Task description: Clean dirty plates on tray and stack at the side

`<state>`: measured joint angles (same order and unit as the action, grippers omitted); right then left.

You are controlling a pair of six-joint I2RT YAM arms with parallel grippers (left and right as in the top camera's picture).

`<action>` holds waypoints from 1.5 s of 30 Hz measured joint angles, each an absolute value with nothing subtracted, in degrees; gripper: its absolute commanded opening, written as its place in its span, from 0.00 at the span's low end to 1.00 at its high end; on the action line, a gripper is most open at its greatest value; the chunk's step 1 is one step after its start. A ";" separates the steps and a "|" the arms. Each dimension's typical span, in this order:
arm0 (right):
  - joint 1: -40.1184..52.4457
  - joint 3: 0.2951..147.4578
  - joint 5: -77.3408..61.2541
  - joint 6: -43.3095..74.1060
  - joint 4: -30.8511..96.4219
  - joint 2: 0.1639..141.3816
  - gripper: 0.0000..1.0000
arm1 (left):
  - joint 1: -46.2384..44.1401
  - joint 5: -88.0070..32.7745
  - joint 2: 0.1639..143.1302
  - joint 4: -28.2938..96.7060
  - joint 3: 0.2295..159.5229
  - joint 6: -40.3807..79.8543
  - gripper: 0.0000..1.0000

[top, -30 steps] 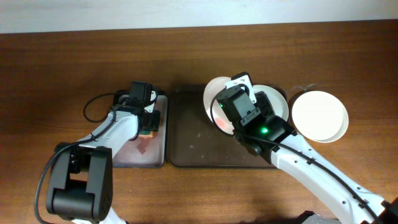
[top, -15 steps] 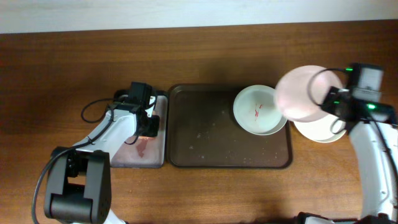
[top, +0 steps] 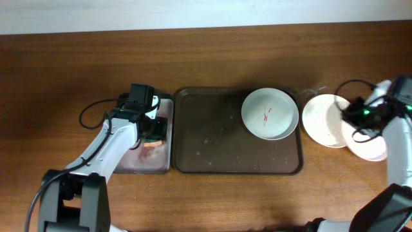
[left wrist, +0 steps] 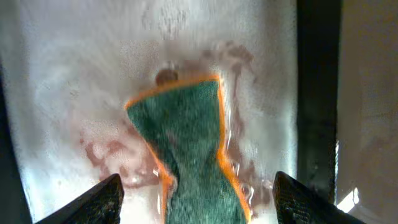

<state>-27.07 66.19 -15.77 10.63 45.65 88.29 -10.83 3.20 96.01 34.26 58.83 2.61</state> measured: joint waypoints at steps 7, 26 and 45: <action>-15.00 66.22 -7.68 11.11 49.69 88.36 0.36 | -10.85 3.18 96.09 32.12 58.83 2.61 0.74; -26.50 66.22 12.03 11.38 36.95 101.14 0.33 | -10.83 3.20 96.12 33.43 58.83 2.61 0.73; -20.05 72.60 5.45 8.71 39.38 100.75 0.04 | -10.85 3.20 96.12 33.87 58.83 2.61 0.72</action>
<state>-20.05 72.60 5.45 8.71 39.38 100.75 -10.85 3.20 96.12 33.87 58.83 2.61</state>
